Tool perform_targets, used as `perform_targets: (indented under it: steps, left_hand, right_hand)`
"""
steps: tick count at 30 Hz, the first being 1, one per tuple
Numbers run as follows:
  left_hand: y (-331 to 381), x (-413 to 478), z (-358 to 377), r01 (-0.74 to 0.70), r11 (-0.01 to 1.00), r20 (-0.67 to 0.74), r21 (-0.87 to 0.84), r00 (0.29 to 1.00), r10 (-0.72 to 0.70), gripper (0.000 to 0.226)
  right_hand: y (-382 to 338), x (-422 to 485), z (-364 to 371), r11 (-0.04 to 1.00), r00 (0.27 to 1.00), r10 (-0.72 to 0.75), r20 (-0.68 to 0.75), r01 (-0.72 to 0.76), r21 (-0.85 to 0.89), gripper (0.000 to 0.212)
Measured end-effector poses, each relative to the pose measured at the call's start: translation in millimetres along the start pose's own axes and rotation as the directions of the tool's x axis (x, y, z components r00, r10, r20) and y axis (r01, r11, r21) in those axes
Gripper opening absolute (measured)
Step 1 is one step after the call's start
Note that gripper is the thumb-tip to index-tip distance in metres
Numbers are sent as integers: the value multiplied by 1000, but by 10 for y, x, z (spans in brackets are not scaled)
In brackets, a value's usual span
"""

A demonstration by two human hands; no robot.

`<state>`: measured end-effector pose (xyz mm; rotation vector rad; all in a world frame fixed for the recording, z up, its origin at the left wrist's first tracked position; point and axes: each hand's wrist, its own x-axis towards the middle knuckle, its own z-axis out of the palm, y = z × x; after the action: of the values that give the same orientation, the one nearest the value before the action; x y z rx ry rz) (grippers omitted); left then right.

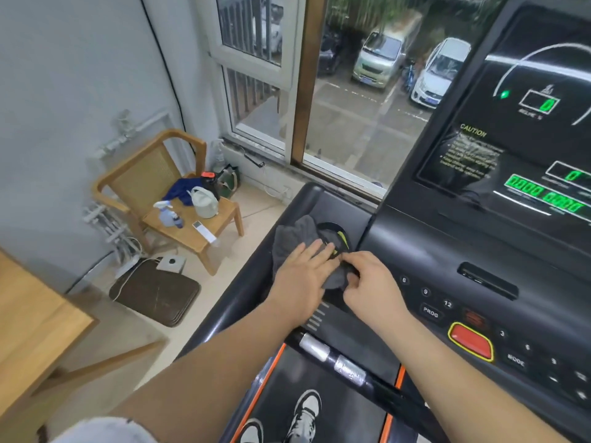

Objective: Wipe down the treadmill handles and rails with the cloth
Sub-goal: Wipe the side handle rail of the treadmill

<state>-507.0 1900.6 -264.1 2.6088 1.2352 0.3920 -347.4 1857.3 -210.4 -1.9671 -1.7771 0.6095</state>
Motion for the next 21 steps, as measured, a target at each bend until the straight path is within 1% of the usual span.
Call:
perform_targets:
  steps: [1, 3, 5, 6, 7, 9, 11, 12, 13, 14, 15, 16, 17, 18, 19, 20, 21]
  left_hand:
    - [81, -102, -6, 49, 994, -26, -94, 998, -52, 66]
    - [206, -394, -35, 127, 952, -9, -277, 991, -135, 63]
    - [139, -651, -183, 221, 894, 23, -390, 973, -230, 56]
    - [46, -706, -290, 276, 850, 32, -449, 955, -294, 54]
    - [-46, -721, -434, 322, 802, 15, -504, 931, -365, 52]
    - [-189, -707, -753, 373, 715, -71, -591, 859, -508, 46]
    - [-223, -715, -1087, 357, 662, -176, -659, 782, -598, 40]
    - [-234, -761, -1216, 345, 670, -243, -657, 744, -622, 41]
    - [-242, -835, -1309, 346, 706, -320, -618, 709, -628, 44]
    - [-245, -927, -1361, 372, 751, -385, -545, 685, -618, 50]
    - [-246, -1026, -1353, 412, 794, -424, -448, 684, -594, 55]
    - [-261, -1118, -1253, 447, 826, -419, -344, 714, -561, 59]
    - [-272, -1204, -1092, 461, 848, -351, -260, 773, -528, 62]
    - [-295, -1280, -896, 465, 865, -229, -190, 835, -500, 65]
    - [-315, -1350, -695, 464, 881, -95, -96, 876, -472, 70]
    - [-340, -1407, -515, 445, 895, 9, 20, 895, -445, 76]
    - [-362, -1441, -379, 425, 898, 58, 113, 899, -433, 83]
  right_hand:
    - [-8, -3, -7, 1000, 1000, 16, 18, -16, -5, 48]
    - [-43, -29, -29, 999, 997, 41, 67, -42, 5, 50]
    - [-144, -30, -27, 998, 992, 49, 117, -53, 35, 46]
    - [-209, -5, -2, 998, 992, 41, 118, -48, 51, 41]
    - [-283, 23, 35, 997, 993, 31, 111, -38, 65, 35]
    - [-450, 75, 113, 992, 996, 7, 94, -19, 125, 26]
    - [-616, 112, 160, 990, 992, -19, 128, 0, 143, 29]
    - [-678, 120, 197, 993, 985, -38, 167, 18, 119, 33]
    - [-715, 122, 241, 996, 978, -61, 202, 46, 78, 36]
    - [-738, 119, 291, 997, 968, -80, 236, 79, 13, 39]
    - [-760, 113, 335, 991, 960, -93, 264, 116, -73, 44]
    - [-775, 115, 375, 977, 955, -101, 279, 148, -151, 50]
    - [-778, 129, 410, 965, 952, -110, 284, 171, -200, 52]
    - [-775, 146, 433, 954, 950, -119, 288, 190, -232, 50]
    - [-766, 156, 447, 946, 946, -122, 300, 203, -254, 46]
    - [-758, 160, 456, 937, 939, -108, 327, 206, -282, 45]
    - [-743, 156, 467, 925, 930, -98, 353, 217, -313, 48]
